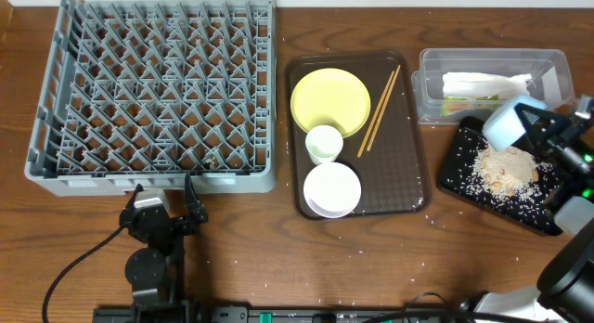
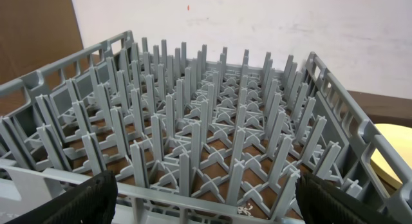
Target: Sort waste into correct bins and load items into the dishwasher
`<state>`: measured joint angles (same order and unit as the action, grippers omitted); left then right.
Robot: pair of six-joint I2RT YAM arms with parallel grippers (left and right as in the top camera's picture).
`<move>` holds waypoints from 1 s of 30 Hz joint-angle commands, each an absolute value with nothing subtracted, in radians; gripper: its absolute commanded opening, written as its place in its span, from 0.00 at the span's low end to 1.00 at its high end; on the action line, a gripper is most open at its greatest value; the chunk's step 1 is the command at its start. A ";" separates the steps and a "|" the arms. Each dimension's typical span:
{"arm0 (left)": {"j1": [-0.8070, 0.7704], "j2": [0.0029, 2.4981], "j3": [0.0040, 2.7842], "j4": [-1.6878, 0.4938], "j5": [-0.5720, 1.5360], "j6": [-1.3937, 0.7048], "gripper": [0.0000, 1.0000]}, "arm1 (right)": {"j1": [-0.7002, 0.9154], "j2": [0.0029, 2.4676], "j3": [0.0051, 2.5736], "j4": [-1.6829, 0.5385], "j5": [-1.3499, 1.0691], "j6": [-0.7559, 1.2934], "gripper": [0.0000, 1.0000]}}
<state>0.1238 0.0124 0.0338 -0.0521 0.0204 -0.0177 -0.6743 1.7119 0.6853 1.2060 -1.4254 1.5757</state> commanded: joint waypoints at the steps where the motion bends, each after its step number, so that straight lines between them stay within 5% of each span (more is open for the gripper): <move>1: 0.130 0.012 0.004 -0.070 0.015 -0.001 0.90 | -0.605 1.711 0.691 1.213 -1.417 1.523 0.02; 17: 0.130 0.012 0.004 -0.070 0.015 -0.001 0.90 | -0.144 1.711 0.780 1.074 -1.238 1.411 0.01; 30: 0.130 0.012 0.004 -0.070 0.015 -0.001 0.90 | 0.121 1.711 1.262 -0.068 -0.817 0.693 0.01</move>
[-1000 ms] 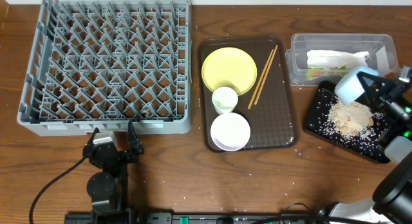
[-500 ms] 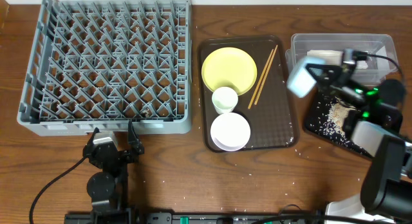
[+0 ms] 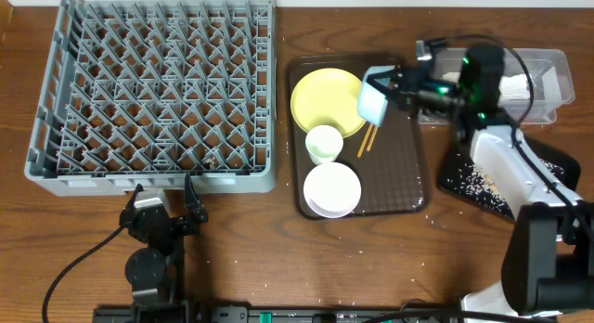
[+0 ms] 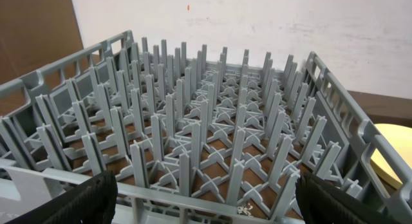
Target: Sort waste into correct bins and load items into the dishwasher
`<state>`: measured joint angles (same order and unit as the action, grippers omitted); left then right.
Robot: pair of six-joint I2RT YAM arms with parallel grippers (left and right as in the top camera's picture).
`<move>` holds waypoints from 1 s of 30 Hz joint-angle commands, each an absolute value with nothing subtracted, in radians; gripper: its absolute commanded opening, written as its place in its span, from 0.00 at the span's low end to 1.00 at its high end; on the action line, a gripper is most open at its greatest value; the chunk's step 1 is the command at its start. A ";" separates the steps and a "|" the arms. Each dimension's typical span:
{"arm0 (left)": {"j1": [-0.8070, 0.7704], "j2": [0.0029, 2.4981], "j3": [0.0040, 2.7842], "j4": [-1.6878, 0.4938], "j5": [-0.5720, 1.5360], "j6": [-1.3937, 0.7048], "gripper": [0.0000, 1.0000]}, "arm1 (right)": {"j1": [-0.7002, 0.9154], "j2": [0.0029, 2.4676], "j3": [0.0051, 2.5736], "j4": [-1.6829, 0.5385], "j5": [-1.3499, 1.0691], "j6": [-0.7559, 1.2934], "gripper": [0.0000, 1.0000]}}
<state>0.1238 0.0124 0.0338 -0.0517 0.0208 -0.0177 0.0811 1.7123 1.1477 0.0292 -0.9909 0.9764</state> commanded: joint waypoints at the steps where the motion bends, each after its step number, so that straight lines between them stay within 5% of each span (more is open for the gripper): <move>1: 0.130 0.012 0.004 -0.070 0.015 -0.001 0.90 | 0.134 1.711 1.306 -0.153 -0.768 0.643 0.01; 7: 0.130 0.012 0.004 -0.070 0.015 -0.001 0.90 | 0.212 1.711 1.496 -0.560 -0.416 0.440 0.01; 17: 0.130 0.012 0.004 -0.070 0.015 -0.001 0.90 | 0.389 1.767 1.449 -0.823 -0.077 0.410 0.01; 30: 0.130 0.012 0.004 -0.070 0.015 -0.001 0.90 | 0.414 1.839 1.214 -0.810 -0.045 0.471 0.01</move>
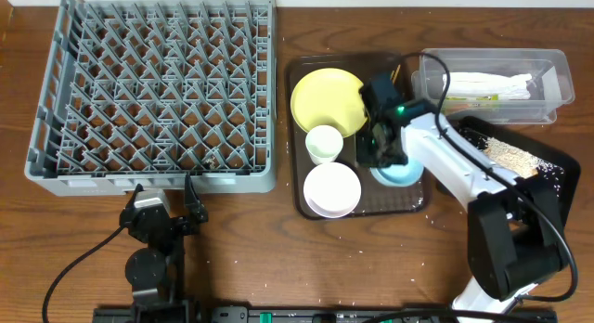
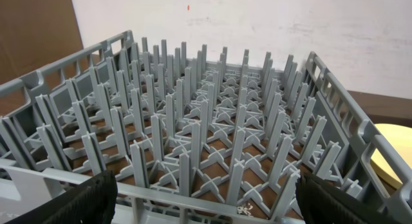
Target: Sort waste into correct bins and load items into the dishwasher
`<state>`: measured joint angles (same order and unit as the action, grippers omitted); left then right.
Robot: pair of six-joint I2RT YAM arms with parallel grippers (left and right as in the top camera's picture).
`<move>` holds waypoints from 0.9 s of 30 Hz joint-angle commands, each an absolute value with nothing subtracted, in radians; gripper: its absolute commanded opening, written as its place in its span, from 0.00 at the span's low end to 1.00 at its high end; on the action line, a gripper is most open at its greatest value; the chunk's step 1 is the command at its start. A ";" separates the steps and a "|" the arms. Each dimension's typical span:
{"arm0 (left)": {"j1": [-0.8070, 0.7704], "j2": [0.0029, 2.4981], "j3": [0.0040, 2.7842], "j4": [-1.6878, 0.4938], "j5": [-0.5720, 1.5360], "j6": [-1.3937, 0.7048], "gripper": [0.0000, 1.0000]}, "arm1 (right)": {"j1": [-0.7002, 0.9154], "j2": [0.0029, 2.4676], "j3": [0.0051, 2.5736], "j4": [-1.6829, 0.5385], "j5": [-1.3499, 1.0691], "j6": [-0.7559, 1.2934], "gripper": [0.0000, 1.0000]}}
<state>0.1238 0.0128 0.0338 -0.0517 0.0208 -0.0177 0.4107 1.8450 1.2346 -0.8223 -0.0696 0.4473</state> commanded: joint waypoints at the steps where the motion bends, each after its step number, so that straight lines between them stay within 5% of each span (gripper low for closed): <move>1: 0.130 0.012 0.004 -0.070 0.015 -0.001 0.90 | 0.414 1.839 1.204 -0.807 -0.045 0.471 0.01; 4: 0.130 0.012 0.004 -0.070 0.015 -0.001 0.90 | 0.414 1.839 1.184 -0.796 -0.045 0.471 0.05; 6: 0.130 0.012 0.004 -0.070 0.015 -0.001 0.90 | 0.413 1.839 1.184 -0.788 -0.044 0.469 0.26; 9: 0.130 0.012 0.004 -0.070 0.015 -0.001 0.90 | 0.403 1.838 1.213 -0.775 -0.050 0.461 0.42; 27: 0.129 0.012 0.004 -0.069 0.015 -0.001 0.90 | 0.459 1.903 1.477 -0.756 -0.110 0.403 0.52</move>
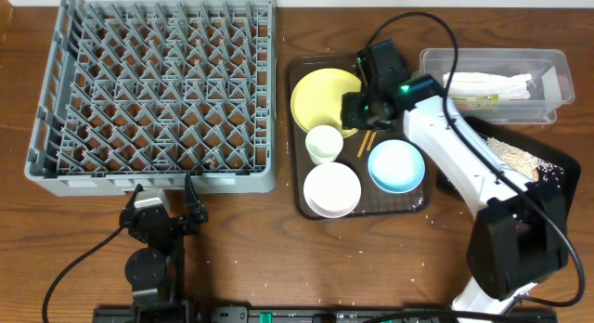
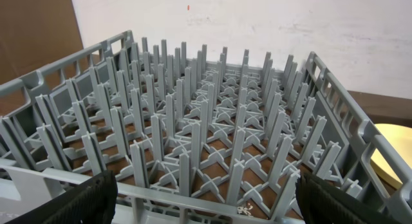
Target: Sort waste into correct bins and load items into the dishwasher
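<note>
A grey dish rack [image 1: 148, 86] fills the left of the table and stands close before the left wrist camera as rack [image 2: 212, 121]. My left gripper [image 1: 165, 204] rests open in front of the rack's near wall, its black fingers [image 2: 90, 198] wide apart and empty. The brown tray [image 1: 371, 200] carries a yellow plate [image 1: 320, 98], a small white cup [image 1: 324, 142], a white bowl [image 1: 331, 187], a light blue bowl [image 1: 397, 165] and chopsticks [image 1: 367, 142]. My right gripper [image 1: 357, 109] hovers at the plate's right edge over the chopsticks, holding nothing.
A clear plastic bin [image 1: 492, 82] with paper and wrapper waste stands at the back right. Below it lies a black tray with spilled rice [image 1: 529, 165], partly under my right arm. Grains are scattered on the wood around it.
My right gripper has let go of the blue bowl, which stays upright on the tray's right side. The gripper now sits further back, by the yellow plate. The left arm is unmoved.
My right gripper first held the blue bowl over the rice on the black tray. Then it held the bowl above the brown tray near the yellow plate. After that the bowl was down on the tray under the gripper, and now it stands free.
</note>
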`<state>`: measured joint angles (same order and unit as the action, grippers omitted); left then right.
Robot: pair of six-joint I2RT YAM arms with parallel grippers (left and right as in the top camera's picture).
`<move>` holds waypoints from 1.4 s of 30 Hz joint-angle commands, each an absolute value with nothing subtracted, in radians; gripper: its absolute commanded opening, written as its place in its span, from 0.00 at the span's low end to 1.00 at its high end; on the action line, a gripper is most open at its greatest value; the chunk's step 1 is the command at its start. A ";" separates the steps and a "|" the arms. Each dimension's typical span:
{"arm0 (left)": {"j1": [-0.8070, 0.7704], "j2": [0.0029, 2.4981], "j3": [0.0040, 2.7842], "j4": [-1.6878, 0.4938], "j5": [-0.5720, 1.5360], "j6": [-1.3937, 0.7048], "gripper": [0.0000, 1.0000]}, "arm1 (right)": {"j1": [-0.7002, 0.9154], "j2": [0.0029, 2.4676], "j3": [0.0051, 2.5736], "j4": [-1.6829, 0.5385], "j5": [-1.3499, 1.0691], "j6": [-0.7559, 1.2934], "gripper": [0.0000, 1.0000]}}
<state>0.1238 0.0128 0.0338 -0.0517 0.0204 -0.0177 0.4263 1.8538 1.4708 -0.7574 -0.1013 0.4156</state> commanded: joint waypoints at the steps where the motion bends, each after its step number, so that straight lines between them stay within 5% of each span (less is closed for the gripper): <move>1: 0.128 0.012 0.004 -0.069 0.015 -0.001 0.90 | 0.465 1.919 1.477 -0.758 -0.112 0.403 0.51; 9: 0.129 0.012 0.004 -0.069 0.015 -0.001 0.90 | 0.478 1.996 1.477 -0.774 -0.142 0.403 0.34; 14: 0.128 0.012 0.006 -0.061 0.028 -0.005 0.90 | 0.471 1.989 1.478 -0.758 -0.136 0.403 0.01; 24: 0.128 0.117 0.231 -0.247 0.244 -0.092 0.90 | 0.390 1.863 1.493 -0.793 -0.252 0.379 0.01; 32: 0.128 0.524 0.612 -0.493 0.448 -0.249 0.90 | 0.286 1.739 1.493 -0.747 -0.406 0.361 0.01; 38: 0.128 0.820 0.657 -0.228 1.021 -0.466 0.90 | 0.236 1.755 1.491 -0.653 -0.619 0.361 0.01; 42: 0.128 0.952 0.657 -0.149 1.067 -0.831 0.90 | 0.241 1.760 1.485 -0.610 -0.698 0.361 0.01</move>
<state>0.1234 0.8692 0.6460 -0.1707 0.8680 -0.4515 0.2382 1.7504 1.4780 -0.6292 -0.5575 0.3737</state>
